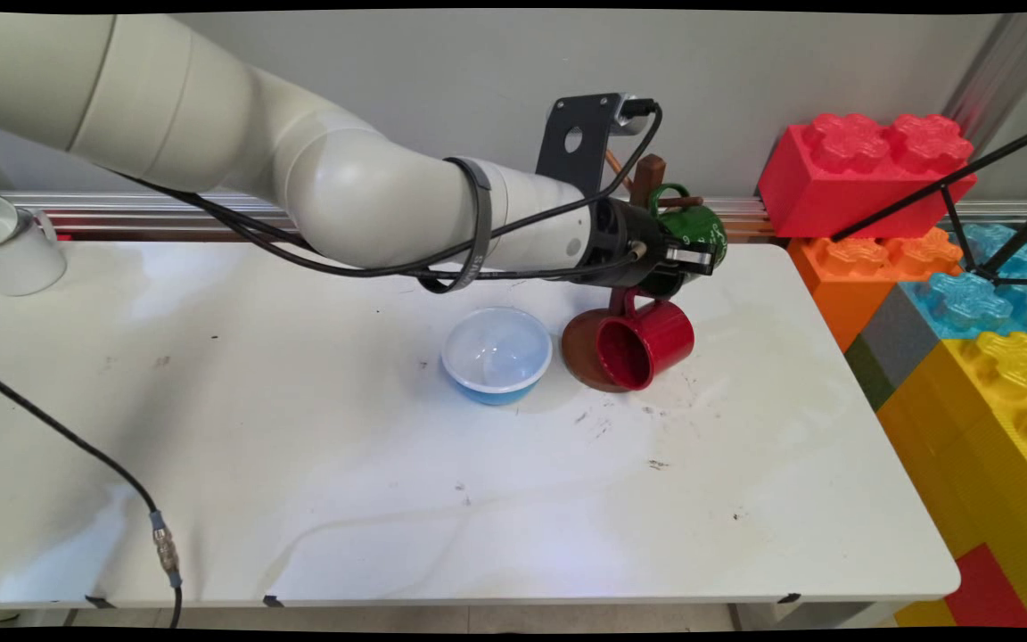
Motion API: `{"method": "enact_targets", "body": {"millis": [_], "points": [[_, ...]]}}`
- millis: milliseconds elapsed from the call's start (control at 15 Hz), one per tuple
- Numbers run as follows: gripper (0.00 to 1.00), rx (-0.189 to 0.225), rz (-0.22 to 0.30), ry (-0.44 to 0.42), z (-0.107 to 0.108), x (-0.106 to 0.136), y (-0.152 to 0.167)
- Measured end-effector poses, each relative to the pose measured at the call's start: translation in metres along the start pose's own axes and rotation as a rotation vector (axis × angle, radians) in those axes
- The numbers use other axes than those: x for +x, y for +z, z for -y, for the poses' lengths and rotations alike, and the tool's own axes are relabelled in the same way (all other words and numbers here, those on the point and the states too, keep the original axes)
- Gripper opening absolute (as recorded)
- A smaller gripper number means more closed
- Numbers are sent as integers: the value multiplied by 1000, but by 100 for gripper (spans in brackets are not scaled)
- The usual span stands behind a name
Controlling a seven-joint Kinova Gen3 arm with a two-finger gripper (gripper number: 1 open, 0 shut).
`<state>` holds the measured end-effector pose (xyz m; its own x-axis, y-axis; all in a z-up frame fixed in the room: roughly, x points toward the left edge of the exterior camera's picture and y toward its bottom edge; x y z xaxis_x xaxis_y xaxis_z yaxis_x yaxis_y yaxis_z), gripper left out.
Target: Place the picked object on the table
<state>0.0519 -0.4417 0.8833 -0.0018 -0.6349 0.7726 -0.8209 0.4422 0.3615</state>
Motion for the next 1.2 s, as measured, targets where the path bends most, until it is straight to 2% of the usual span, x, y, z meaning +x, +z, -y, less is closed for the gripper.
{"method": "enact_targets", "body": {"millis": [533, 1200], "points": [[0, -38, -3, 8, -8, 1, -4], [0, -122, -13, 7, -35, 3, -10]]}}
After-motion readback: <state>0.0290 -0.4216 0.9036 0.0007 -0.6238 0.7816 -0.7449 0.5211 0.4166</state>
